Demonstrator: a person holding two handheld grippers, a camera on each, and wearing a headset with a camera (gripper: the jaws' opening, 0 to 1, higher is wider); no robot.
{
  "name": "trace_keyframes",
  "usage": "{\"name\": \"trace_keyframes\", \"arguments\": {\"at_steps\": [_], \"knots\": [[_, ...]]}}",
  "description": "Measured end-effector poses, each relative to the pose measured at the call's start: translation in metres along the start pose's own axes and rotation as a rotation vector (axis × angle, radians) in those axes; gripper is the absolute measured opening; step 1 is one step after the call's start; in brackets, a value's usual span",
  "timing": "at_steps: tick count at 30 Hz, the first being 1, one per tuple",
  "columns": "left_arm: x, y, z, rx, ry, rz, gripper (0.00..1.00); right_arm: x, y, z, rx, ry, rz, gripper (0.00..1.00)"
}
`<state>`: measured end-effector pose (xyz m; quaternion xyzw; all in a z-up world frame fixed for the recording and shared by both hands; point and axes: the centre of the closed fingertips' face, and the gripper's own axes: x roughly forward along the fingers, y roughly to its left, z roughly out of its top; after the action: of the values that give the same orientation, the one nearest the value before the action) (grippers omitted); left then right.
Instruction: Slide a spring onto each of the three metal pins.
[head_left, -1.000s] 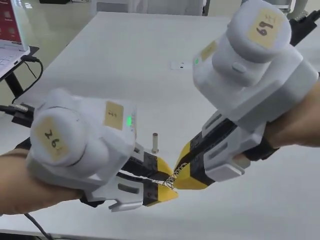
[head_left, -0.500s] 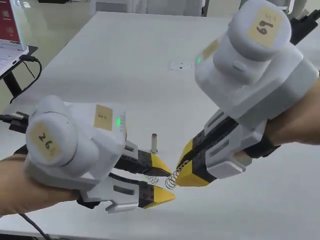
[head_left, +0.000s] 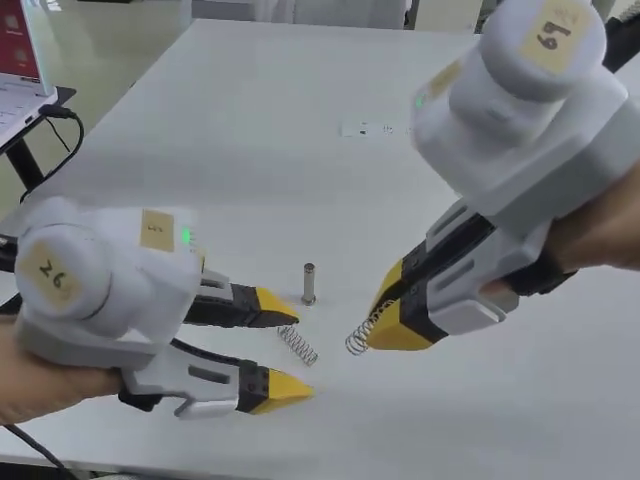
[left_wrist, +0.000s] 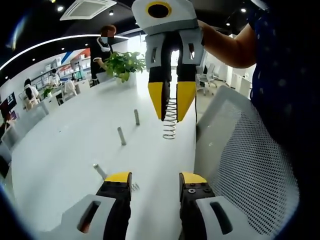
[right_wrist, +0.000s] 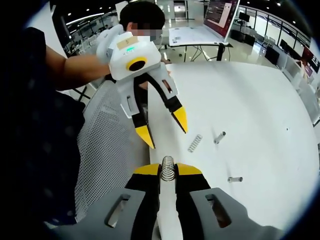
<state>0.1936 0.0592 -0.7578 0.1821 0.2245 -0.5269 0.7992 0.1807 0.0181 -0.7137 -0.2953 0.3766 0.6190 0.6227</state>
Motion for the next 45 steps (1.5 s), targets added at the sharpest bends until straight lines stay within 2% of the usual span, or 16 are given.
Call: {"name": "trace_keyframes", "arguments": {"at_steps": [4,11,22,25,28,32,40,45], "knots": [[-0.003,0.009,-0.005,-0.026,-0.010,0.037,0.41,-0.002,-0.002,-0.001,0.005,0.004,-0.019,0.08],[-0.009,0.024,-0.014,-0.093,-0.052,0.093,0.48,-0.008,-0.012,-0.006,0.027,0.005,-0.052,0.08],[-0.013,0.038,-0.026,-0.157,-0.110,0.170,0.57,-0.030,-0.050,-0.017,0.085,0.006,-0.139,0.08],[-0.014,0.040,-0.028,-0.182,-0.123,0.179,0.59,-0.035,-0.060,-0.020,0.111,-0.001,-0.154,0.08],[-0.014,0.041,-0.029,-0.192,-0.141,0.187,0.62,-0.041,-0.074,-0.025,0.136,0.004,-0.189,0.08],[-0.014,0.042,-0.030,-0.203,-0.148,0.191,0.64,-0.045,-0.085,-0.029,0.159,0.009,-0.202,0.08],[-0.012,0.040,-0.028,-0.210,-0.160,0.193,0.67,-0.043,-0.109,-0.037,0.176,0.062,-0.231,0.08],[-0.012,0.040,-0.025,-0.225,-0.178,0.199,0.70,-0.036,-0.124,-0.046,0.177,0.124,-0.236,0.08]]}}
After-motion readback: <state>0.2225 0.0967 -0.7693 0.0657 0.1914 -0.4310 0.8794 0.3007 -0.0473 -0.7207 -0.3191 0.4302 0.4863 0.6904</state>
